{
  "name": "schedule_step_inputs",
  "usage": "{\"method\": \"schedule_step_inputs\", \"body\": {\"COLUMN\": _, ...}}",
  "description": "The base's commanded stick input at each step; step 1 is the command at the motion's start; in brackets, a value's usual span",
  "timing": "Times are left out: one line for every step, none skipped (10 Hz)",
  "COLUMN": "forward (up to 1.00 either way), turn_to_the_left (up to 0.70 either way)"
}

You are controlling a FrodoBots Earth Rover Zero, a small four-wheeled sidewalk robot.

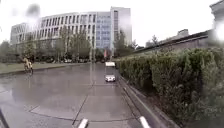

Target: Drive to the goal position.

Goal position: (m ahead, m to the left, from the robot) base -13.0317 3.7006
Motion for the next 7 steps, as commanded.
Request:
{"method": "schedule_step_inputs", "body": {"forward": 0.06, "turn_to_the_left": 0.0}}
{"method": "schedule_step_inputs", "body": {"forward": 0.06, "turn_to_the_left": 0.0}}
{"method": "schedule_step_inputs", "body": {"forward": 0.06, "turn_to_the_left": 0.0}}
{"method": "schedule_step_inputs", "body": {"forward": 0.06, "turn_to_the_left": 0.0}}
{"method": "schedule_step_inputs", "body": {"forward": 0.06, "turn_to_the_left": 0.0}}
{"method": "schedule_step_inputs", "body": {"forward": 0.06, "turn_to_the_left": 0.0}}
{"method": "schedule_step_inputs", "body": {"forward": 0.06, "turn_to_the_left": 0.0}}
